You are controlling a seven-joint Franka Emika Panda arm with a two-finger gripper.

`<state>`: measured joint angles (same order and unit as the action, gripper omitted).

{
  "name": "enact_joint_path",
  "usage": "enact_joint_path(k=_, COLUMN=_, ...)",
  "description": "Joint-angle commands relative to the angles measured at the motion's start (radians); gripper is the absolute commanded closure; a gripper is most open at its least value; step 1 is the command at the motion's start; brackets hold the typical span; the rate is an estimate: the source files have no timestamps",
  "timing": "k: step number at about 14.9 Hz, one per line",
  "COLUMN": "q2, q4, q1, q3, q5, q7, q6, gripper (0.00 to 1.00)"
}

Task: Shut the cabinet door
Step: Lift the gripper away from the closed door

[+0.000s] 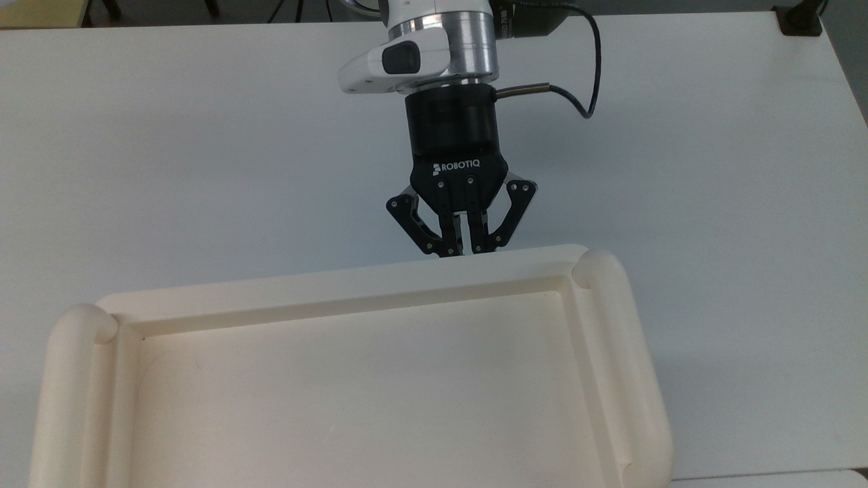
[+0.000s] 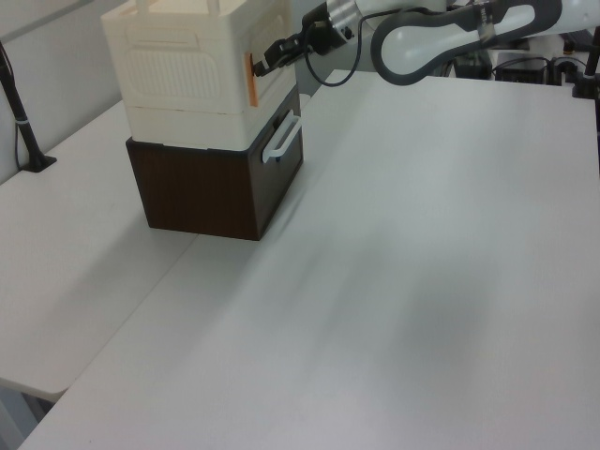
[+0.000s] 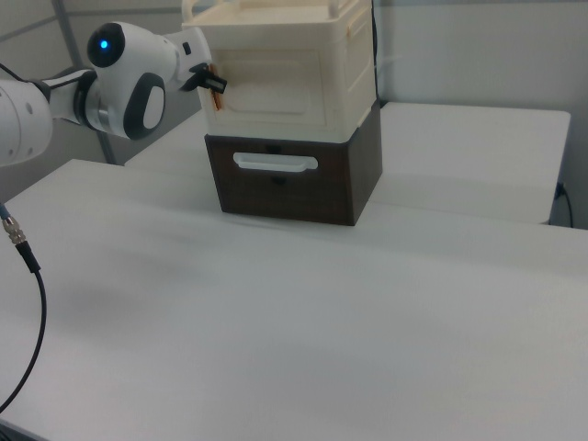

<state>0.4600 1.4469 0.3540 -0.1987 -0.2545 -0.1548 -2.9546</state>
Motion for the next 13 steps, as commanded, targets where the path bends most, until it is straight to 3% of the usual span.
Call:
enact_joint_path(k=1, q2=0.054, q4=-0.065, q1=0.006, q3=-0.018, q5=0.004, q7=0.017, q6=-0.024, gripper=0.86)
enact_joint_path(k=5, q2=-0.007, q4=-0.005, q1=0.003, q3=-0.016, q5=0.004, q7=0.017, q6=-0.012, gripper=0.86)
enact_joint_path(k=9, q2=-0.153, q4=0.173, q1=-0.015, q3=-0.013, q5=0.004, q7=0.05, q6=0.078, gripper=0.79)
enact_joint_path(k=13, q2=-0.253, q4=0.19, q1=-0.064, q3=-0.015, q5=0.0, q7=0.155, q6=0.468, gripper=0.72)
